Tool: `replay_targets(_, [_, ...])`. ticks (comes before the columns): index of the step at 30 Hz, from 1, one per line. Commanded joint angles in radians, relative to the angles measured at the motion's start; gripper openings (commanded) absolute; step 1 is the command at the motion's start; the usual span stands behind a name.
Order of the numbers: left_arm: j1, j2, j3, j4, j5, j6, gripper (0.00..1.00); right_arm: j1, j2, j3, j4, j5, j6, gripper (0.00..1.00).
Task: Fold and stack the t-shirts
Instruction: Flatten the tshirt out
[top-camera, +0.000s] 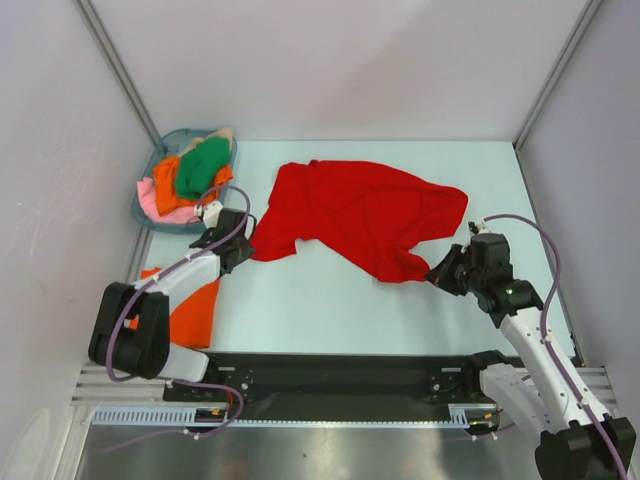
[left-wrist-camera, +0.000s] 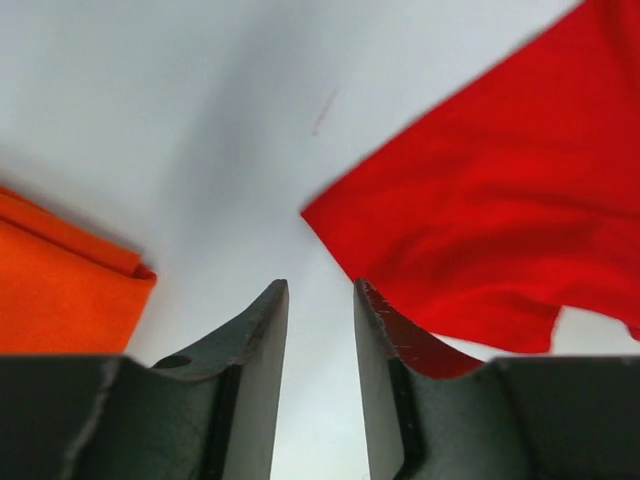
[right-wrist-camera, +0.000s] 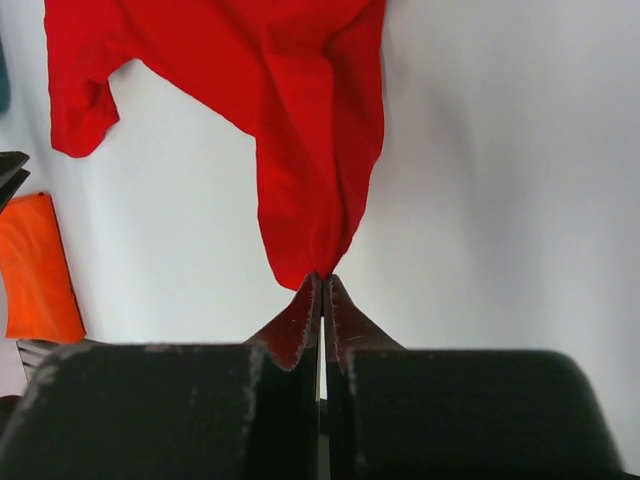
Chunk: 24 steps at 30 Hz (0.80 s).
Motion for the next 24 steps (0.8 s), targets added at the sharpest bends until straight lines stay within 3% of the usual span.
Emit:
replay_targets(1, [-0.001, 0.082, 0.082, -0.039, -0.140, -0.033, 0.37, -0.019, -0.030, 0.050, -0.056, -0.002, -0.029, 0.00])
replay_targets(10, [-0.001, 0.238, 0.137, 0.010, -0.118, 0.009, 0.40, -0.077, -0.082, 0.084, -0.101, -0.028, -0.057, 0.00])
replay_targets(24, [-0.001, 0.239, 0.151, 0.042, -0.088, 0.012, 0.45, -0.103, -0.095, 0.078, -0.096, -0.053, -0.074, 0.00])
